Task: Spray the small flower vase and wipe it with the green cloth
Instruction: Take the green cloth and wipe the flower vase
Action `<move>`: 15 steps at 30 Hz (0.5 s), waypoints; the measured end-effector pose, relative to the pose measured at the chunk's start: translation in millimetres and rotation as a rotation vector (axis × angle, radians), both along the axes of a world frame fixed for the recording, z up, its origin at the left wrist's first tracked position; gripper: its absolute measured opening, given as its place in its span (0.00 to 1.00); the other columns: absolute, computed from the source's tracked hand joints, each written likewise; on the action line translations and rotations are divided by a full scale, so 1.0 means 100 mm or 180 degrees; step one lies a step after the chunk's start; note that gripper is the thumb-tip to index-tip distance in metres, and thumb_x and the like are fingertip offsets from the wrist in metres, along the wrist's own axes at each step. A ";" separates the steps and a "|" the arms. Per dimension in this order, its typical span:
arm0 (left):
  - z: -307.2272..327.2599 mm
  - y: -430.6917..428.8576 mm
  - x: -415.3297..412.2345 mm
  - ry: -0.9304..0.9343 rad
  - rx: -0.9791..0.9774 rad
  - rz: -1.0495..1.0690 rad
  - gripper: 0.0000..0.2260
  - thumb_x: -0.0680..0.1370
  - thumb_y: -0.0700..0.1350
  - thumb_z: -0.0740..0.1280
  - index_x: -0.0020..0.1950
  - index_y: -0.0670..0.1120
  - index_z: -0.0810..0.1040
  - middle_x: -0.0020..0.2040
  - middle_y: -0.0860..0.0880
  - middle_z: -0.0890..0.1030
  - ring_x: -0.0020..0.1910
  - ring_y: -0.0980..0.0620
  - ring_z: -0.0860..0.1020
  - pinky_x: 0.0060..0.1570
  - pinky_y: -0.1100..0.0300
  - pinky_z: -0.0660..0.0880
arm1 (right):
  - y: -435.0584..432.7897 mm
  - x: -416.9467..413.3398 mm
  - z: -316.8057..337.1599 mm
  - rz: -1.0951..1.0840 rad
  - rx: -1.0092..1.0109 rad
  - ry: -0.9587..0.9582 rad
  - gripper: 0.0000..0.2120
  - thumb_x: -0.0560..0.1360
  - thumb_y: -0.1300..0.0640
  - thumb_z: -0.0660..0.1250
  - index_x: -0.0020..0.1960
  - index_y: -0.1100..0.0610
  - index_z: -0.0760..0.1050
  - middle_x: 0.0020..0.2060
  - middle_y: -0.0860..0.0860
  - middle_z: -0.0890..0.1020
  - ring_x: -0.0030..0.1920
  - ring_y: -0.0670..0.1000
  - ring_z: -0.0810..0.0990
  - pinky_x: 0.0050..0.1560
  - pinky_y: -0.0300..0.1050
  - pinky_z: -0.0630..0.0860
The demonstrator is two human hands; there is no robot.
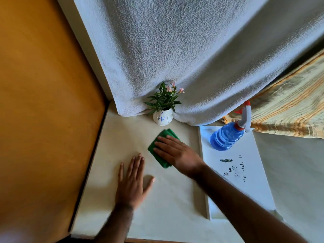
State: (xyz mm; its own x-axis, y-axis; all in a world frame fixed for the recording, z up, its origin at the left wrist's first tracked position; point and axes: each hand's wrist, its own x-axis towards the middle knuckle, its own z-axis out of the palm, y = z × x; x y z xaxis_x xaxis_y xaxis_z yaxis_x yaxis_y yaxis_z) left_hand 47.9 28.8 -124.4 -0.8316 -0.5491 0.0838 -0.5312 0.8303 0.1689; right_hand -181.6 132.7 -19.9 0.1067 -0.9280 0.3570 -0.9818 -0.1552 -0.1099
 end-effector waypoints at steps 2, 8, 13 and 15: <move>-0.02 0.00 0.00 0.0007 -0.0024 0.0002 0.38 0.81 0.66 0.60 0.84 0.42 0.64 0.85 0.44 0.65 0.83 0.44 0.65 0.77 0.31 0.68 | -0.32 -0.12 0.03 0.0116 -0.0074 0.0151 0.15 0.82 0.64 0.62 0.67 0.63 0.80 0.67 0.59 0.81 0.70 0.61 0.76 0.73 0.60 0.71; -0.04 -0.01 0.00 -0.0042 -0.0054 -0.0003 0.40 0.81 0.67 0.59 0.85 0.44 0.59 0.86 0.45 0.62 0.85 0.45 0.62 0.78 0.32 0.66 | -0.77 -0.48 0.02 0.0224 -0.0003 0.0381 0.14 0.78 0.68 0.68 0.63 0.64 0.82 0.63 0.61 0.83 0.68 0.63 0.78 0.69 0.63 0.74; -0.07 -0.02 0.02 -0.0044 -0.0091 -0.0009 0.41 0.81 0.68 0.60 0.86 0.44 0.57 0.87 0.46 0.60 0.86 0.47 0.59 0.80 0.32 0.64 | -0.81 -0.69 -0.16 0.0315 0.0037 0.0318 0.14 0.77 0.68 0.65 0.61 0.67 0.82 0.63 0.64 0.82 0.66 0.65 0.79 0.70 0.62 0.69; -0.08 -0.03 0.01 -0.0098 -0.0103 -0.0009 0.41 0.81 0.69 0.58 0.86 0.45 0.57 0.87 0.46 0.59 0.86 0.47 0.58 0.81 0.33 0.62 | -0.82 -0.71 -0.25 0.0298 0.0046 0.0201 0.15 0.78 0.69 0.66 0.63 0.67 0.81 0.65 0.64 0.81 0.68 0.64 0.78 0.72 0.60 0.66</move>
